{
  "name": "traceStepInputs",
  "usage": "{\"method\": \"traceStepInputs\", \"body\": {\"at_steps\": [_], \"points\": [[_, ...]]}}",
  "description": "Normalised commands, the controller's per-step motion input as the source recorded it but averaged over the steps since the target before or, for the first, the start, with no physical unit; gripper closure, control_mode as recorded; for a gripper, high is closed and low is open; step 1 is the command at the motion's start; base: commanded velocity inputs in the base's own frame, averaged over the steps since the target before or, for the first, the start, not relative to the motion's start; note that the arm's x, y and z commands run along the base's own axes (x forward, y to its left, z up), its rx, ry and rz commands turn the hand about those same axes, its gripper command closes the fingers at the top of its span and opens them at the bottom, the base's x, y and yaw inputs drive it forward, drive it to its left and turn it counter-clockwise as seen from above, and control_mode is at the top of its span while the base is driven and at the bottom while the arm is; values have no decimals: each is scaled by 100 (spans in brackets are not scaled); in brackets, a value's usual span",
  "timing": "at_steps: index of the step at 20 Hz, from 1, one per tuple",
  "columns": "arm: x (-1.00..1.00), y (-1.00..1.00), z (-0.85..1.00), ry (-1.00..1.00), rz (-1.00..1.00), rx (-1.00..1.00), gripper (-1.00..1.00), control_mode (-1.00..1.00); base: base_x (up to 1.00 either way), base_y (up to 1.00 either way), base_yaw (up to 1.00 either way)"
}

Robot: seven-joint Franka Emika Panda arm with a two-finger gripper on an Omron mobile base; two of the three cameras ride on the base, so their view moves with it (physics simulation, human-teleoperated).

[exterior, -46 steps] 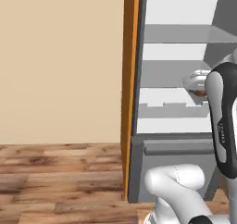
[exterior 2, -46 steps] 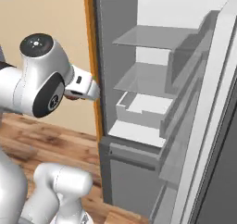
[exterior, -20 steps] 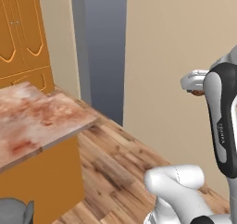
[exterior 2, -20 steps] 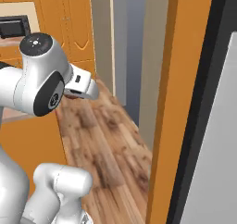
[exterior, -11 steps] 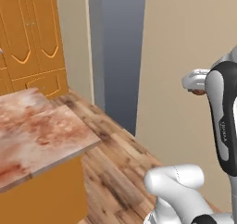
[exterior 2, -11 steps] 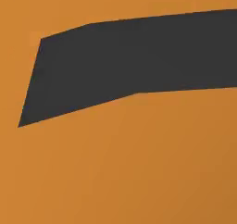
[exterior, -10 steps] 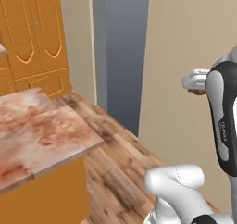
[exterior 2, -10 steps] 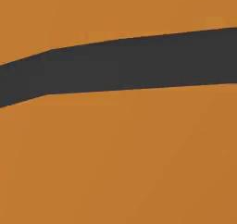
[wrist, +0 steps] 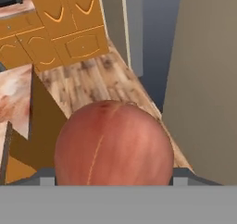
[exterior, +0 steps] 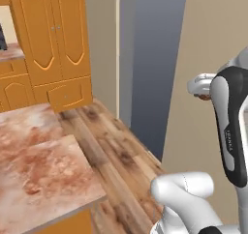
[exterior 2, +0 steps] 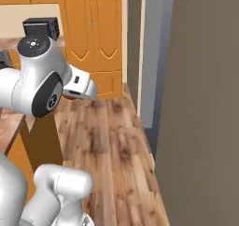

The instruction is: Grab the lemon and onion from the fridge, place them in the blender, close the lid, and turn on the blender to create a marinade.

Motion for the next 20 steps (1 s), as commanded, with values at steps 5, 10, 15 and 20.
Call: {"method": "traceStepInputs", "body": {"at_steps": [5, 10, 15, 20], "points": [[0, 0, 0, 0, 0, 0, 100, 100, 100, -59, 19], [0, 0, 0, 0, 0, 0, 100, 100, 100, -4, 26], [0, 0, 0, 0, 0, 0, 100, 100, 100, 6, 31], [0, 0, 0, 0, 0, 0, 100, 100, 100, 10, 36]]}}
